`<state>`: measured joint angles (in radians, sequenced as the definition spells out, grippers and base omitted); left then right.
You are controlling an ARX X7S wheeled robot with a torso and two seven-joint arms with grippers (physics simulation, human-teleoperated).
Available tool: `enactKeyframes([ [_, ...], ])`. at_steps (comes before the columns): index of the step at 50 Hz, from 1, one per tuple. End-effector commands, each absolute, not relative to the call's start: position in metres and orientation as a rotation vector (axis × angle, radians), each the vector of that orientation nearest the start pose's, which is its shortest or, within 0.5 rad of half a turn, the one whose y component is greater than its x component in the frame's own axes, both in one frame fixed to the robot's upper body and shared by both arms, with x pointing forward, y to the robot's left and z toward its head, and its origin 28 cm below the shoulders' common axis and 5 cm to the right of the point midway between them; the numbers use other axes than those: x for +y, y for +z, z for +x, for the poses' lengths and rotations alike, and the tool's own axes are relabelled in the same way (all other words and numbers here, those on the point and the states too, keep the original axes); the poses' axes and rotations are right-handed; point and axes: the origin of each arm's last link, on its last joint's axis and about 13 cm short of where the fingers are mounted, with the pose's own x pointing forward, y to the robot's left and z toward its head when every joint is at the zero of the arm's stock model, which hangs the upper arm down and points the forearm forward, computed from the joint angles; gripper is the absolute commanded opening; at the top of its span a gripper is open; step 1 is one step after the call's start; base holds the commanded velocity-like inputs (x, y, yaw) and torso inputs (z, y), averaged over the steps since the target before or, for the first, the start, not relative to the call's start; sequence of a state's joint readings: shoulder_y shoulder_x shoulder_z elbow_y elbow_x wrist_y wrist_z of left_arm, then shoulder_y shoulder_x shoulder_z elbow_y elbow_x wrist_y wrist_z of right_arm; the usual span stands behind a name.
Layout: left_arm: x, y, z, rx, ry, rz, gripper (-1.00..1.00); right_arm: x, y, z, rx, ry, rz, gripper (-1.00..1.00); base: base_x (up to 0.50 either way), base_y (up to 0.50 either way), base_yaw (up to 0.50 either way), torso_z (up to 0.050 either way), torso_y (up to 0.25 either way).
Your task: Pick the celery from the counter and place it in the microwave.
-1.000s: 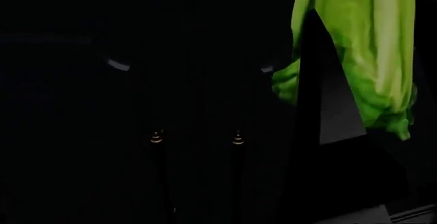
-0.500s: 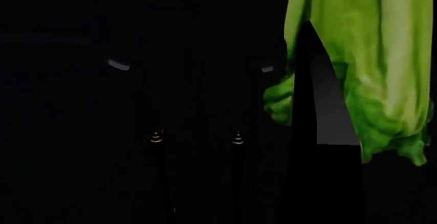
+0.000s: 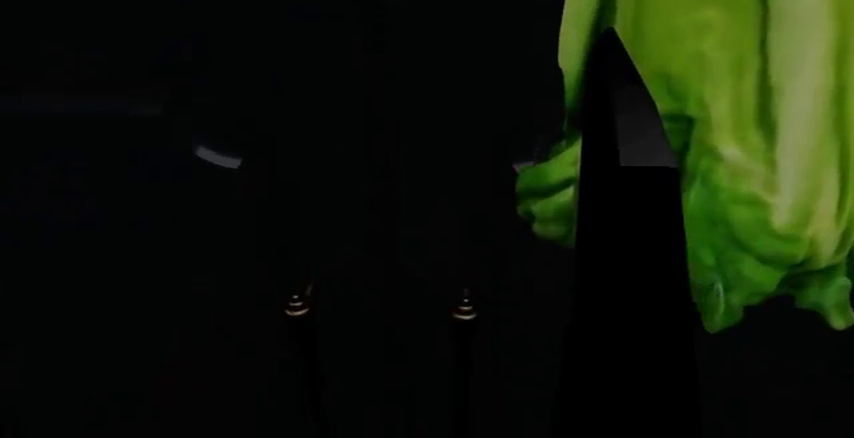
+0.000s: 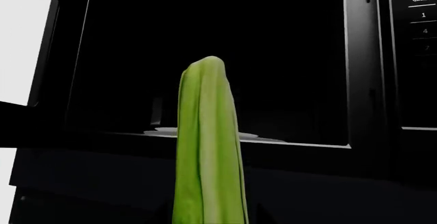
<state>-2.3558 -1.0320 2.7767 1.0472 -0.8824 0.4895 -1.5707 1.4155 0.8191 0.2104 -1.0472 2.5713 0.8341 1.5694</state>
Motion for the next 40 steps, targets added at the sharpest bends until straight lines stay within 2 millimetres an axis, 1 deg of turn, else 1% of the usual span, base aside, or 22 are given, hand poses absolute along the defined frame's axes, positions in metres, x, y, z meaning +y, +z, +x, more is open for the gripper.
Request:
enactKeyframes([
  [1, 0.223, 0.255, 0.12, -0.383, -0.08, 0.107, 1.0, -0.127, 0.331, 0.065, -0.572, 0.319, 0.008, -1.0, 0.23, 0.0, 0.0, 0.0, 0.0],
  [10, 0.222, 0.257, 0.121, -0.393, -0.07, 0.104, 1.0, -0.125, 0.332, 0.066, -0.576, 0.327, 0.011, -1.0, 0.22, 0.0, 0.0, 0.0, 0.001],
  [32, 0.226, 0.252, 0.12, -0.382, -0.047, 0.112, 1.0, -0.125, 0.33, 0.068, -0.567, 0.325, -0.002, -1.0, 0.22, 0.0, 0.0, 0.0, 0.001],
  [38, 0.226, 0.252, 0.119, -0.378, -0.049, 0.113, 1.0, -0.123, 0.337, 0.068, -0.558, 0.34, -0.013, -1.0, 0.17, 0.0, 0.0, 0.002, 0.0],
  [40, 0.227, 0.251, 0.119, -0.377, -0.049, 0.111, 1.0, -0.123, 0.343, 0.067, -0.563, 0.338, -0.022, -1.0, 0.0, 0.0, 0.0, 0.0, 0.005],
])
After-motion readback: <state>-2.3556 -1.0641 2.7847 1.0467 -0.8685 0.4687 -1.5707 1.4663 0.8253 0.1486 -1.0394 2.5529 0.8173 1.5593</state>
